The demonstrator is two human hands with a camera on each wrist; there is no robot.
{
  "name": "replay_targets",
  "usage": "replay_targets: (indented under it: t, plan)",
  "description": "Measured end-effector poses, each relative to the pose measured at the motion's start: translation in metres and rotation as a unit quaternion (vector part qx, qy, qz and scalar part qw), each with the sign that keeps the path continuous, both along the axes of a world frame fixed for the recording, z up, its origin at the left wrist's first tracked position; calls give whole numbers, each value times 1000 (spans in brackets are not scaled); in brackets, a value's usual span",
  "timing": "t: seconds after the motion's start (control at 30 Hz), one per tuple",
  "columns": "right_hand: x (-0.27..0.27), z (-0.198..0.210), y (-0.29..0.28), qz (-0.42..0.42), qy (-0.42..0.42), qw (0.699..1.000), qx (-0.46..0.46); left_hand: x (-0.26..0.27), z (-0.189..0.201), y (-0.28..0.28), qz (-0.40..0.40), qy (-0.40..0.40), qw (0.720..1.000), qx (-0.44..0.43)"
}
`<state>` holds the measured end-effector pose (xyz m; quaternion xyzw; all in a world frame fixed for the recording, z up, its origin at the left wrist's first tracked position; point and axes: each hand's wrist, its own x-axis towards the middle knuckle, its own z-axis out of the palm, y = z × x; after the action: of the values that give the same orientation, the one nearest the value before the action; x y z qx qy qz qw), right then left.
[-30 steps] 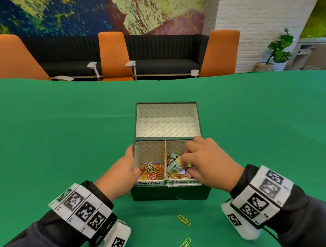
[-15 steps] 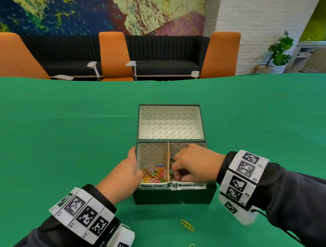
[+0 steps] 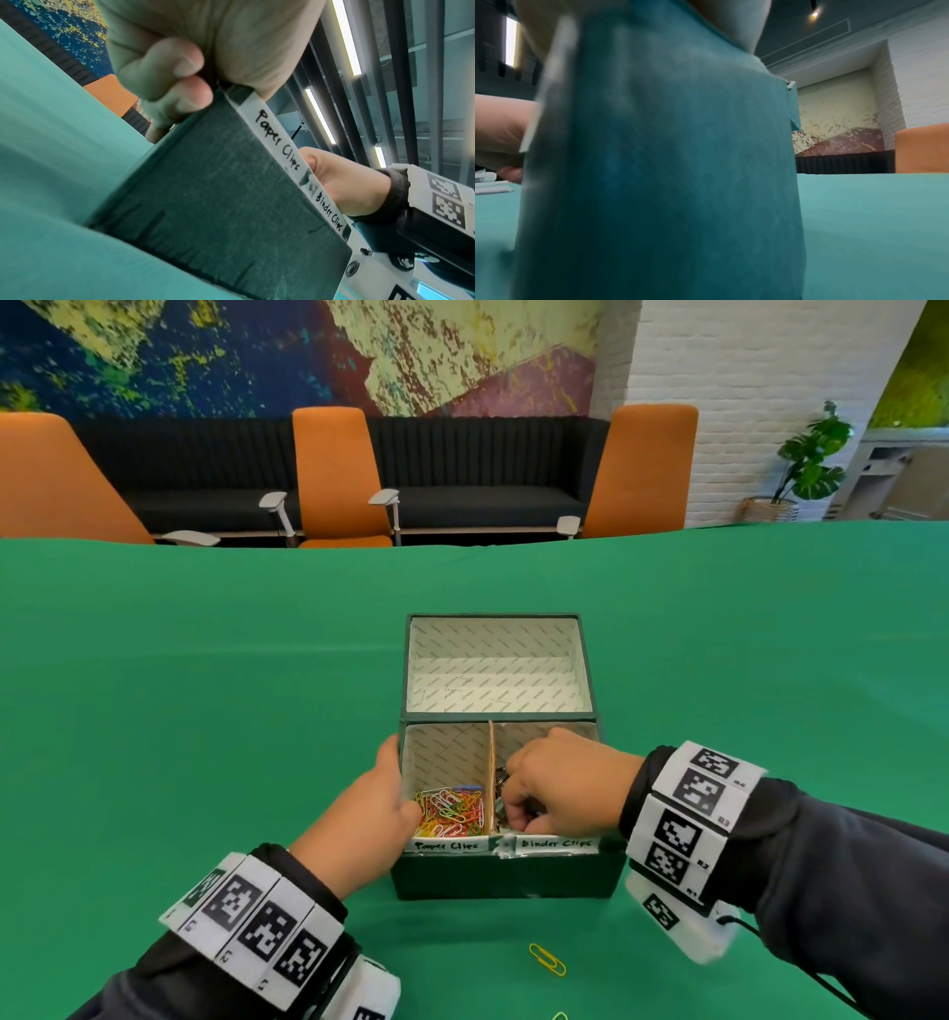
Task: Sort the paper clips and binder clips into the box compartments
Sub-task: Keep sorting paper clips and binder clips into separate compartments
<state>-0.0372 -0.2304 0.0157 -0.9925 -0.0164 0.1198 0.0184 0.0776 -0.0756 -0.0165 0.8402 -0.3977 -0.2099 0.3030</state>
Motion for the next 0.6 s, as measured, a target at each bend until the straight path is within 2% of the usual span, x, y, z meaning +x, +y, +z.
replay_targets:
  t: [0.6]
  plan:
    - [4,0,-6,64,8,998,-26,-1,-1,-1,2,5,1000,-6]
